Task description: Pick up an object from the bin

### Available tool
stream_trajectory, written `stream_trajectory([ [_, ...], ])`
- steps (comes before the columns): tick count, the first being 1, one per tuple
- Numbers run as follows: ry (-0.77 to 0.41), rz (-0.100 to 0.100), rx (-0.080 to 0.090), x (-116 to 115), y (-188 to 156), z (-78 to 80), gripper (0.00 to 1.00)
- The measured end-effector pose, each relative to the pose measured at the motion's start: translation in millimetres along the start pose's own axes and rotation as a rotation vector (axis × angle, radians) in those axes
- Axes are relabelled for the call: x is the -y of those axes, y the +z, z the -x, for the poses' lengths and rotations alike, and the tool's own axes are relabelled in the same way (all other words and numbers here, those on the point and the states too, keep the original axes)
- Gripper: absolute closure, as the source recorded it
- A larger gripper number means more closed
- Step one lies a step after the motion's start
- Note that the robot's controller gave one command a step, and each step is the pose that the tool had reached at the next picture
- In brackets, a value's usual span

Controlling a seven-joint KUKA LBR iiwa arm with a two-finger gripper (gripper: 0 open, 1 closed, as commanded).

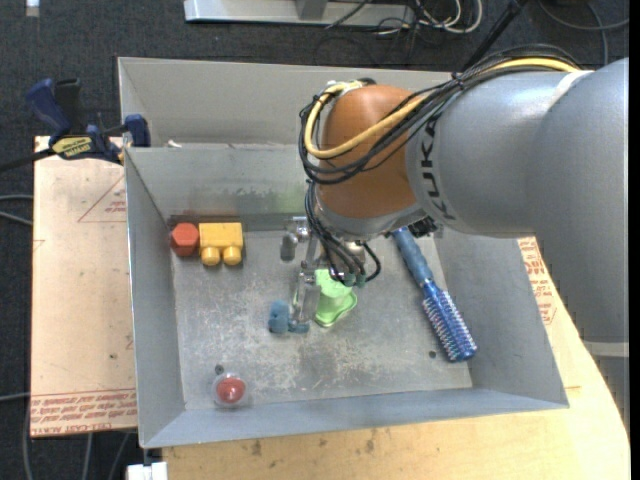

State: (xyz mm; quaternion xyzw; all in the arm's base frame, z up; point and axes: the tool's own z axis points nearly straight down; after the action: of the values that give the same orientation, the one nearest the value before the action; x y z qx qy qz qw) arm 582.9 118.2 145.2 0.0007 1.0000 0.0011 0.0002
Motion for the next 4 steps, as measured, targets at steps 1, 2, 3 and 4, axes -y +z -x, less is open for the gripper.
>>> stream_trajectory([
  [1,0.0,-0.003,-0.003,43.9,78.3,-19.2,0.0],
  [2,-0.002,0.0,0.006,41.3,73.5,-16.3,1.0],
  [3,0.029,0.001,0.01,39.0,5.0,-9.9,1.0],
  [4,0.029,0.0,0.002,39.4,9.4,-11.8,0.0],
])
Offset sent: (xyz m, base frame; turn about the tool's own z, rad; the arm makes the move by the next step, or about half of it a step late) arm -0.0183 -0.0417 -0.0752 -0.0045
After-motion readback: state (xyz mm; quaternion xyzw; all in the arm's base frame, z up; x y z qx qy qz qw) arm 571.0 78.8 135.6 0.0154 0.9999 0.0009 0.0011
